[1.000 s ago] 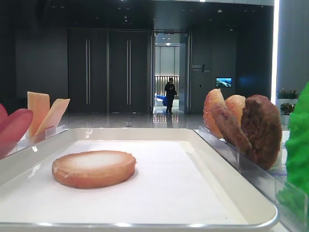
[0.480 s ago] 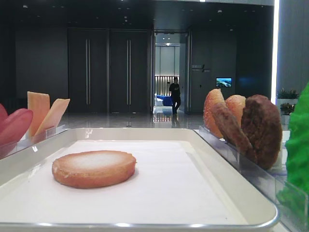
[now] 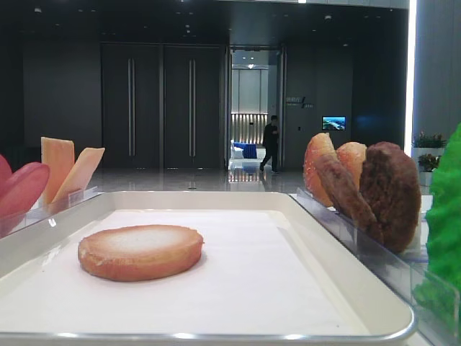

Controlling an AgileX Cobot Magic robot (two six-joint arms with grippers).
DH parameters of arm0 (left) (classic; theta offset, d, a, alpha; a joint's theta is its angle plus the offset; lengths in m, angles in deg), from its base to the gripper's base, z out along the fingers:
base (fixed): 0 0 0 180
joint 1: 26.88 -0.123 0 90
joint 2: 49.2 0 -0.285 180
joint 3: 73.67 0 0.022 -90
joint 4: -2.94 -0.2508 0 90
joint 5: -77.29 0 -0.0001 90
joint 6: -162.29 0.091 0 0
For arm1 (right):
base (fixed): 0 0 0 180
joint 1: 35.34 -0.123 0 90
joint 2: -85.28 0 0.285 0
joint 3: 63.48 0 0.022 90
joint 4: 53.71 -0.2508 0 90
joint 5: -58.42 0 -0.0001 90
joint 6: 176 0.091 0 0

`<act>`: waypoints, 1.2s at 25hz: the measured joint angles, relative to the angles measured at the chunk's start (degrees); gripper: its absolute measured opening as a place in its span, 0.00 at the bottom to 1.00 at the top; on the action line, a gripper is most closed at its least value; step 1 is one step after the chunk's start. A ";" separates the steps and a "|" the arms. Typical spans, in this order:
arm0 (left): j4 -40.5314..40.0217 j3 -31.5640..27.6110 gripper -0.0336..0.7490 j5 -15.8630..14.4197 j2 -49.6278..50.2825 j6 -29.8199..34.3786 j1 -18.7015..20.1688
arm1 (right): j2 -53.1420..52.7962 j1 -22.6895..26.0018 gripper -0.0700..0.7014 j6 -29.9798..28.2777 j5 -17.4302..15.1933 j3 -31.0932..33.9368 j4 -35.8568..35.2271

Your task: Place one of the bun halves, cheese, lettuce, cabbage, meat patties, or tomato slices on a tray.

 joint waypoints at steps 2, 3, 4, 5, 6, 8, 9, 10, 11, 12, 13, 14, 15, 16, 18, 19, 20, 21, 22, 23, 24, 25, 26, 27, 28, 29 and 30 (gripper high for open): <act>0.48 -2.73 0.57 0.29 -5.10 0.17 0.00 | 0.00 0.00 0.65 0.00 0.00 0.00 0.00; 0.84 -4.00 0.57 0.48 -7.88 0.41 0.00 | 0.00 0.00 0.65 0.00 0.00 0.00 0.00; 1.37 -4.70 0.57 0.53 -10.64 0.87 0.00 | 0.00 0.00 0.65 0.00 0.00 0.00 0.00; 1.78 -4.96 0.57 0.54 -12.92 1.53 0.00 | 0.00 0.00 0.65 0.00 0.00 0.00 0.00; 2.14 -5.02 0.57 0.64 -15.48 2.25 0.00 | 0.00 0.00 0.65 0.00 0.00 0.00 0.00; 3.14 -5.07 0.57 0.82 -20.52 4.04 0.00 | 0.00 0.00 0.65 0.00 0.00 0.00 0.00; 3.97 -5.07 0.56 0.82 -22.76 5.28 0.00 | 0.00 0.00 0.65 0.00 0.00 0.00 0.00; 4.91 -5.07 0.56 0.82 -25.57 6.58 0.00 | 0.00 0.00 0.65 0.00 0.00 0.00 0.00; 5.67 -5.07 0.56 0.82 -28.42 7.69 0.00 | 0.00 0.00 0.65 0.00 0.00 0.00 0.00; 6.37 -5.07 0.56 0.82 -31.27 8.85 0.00 | 0.00 0.00 0.65 0.00 0.00 0.00 0.00; 6.93 -5.08 0.56 0.82 -33.61 9.88 0.00 | 0.00 0.00 0.65 0.00 0.00 0.00 0.00; 7.26 -5.08 0.56 0.82 -36.35 10.50 0.00 | 0.00 0.00 0.65 0.00 0.00 0.00 0.00; 7.41 -5.13 0.56 0.82 -39.02 10.87 0.00 | 0.00 0.00 0.65 0.00 0.00 0.00 0.00; 7.46 -5.20 0.56 0.82 -41.22 11.33 0.00 | 0.00 0.00 0.65 0.00 0.00 0.00 0.00; 7.94 -5.26 0.56 0.74 -46.31 12.24 0.00 | 0.00 0.00 0.65 0.00 0.00 0.00 0.00; 8.12 -5.26 0.56 0.56 -48.83 12.52 0.00 | 0.00 0.00 0.65 0.00 0.00 0.00 0.00; 8.14 -5.26 0.56 0.30 -50.87 12.70 0.00 | 0.00 0.00 0.65 0.00 0.00 0.00 0.00; 8.25 -5.26 0.56 0.19 -52.57 12.79 0.00 | 0.00 0.00 0.65 0.00 0.00 0.00 0.00; 8.31 -5.26 0.56 0.14 -53.39 12.79 0.00 | 0.00 0.00 0.65 0.00 0.00 0.00 0.00; 8.31 -5.26 0.56 0.14 -53.56 12.79 0.00 | 0.00 0.00 0.65 0.00 0.00 0.00 0.00; 8.44 -5.26 0.56 0.14 -53.56 12.94 0.00 | 0.00 0.00 0.65 0.00 0.00 0.00 0.00; 8.48 -5.26 0.56 0.14 -53.56 12.93 0.00 | 0.00 0.00 0.65 0.00 0.00 0.00 0.00; 8.50 -5.26 0.56 0.14 -53.56 12.93 0.00 | 0.00 0.00 0.65 0.00 0.00 0.00 0.00; 8.55 -5.31 0.56 0.14 -53.56 12.93 0.00 | 0.00 0.00 0.65 0.00 0.00 0.00 0.00; 8.55 -5.30 0.56 0.14 -53.56 12.93 0.00 | 0.00 0.00 0.65 0.00 0.00 0.00 0.00; 8.55 -5.30 0.56 0.14 -53.56 12.93 0.00 | 0.00 0.00 0.65 0.00 0.00 0.00 0.00; 8.55 -5.32 0.56 0.14 -53.56 12.93 0.00 | 0.00 0.00 0.65 0.00 0.00 0.00 0.00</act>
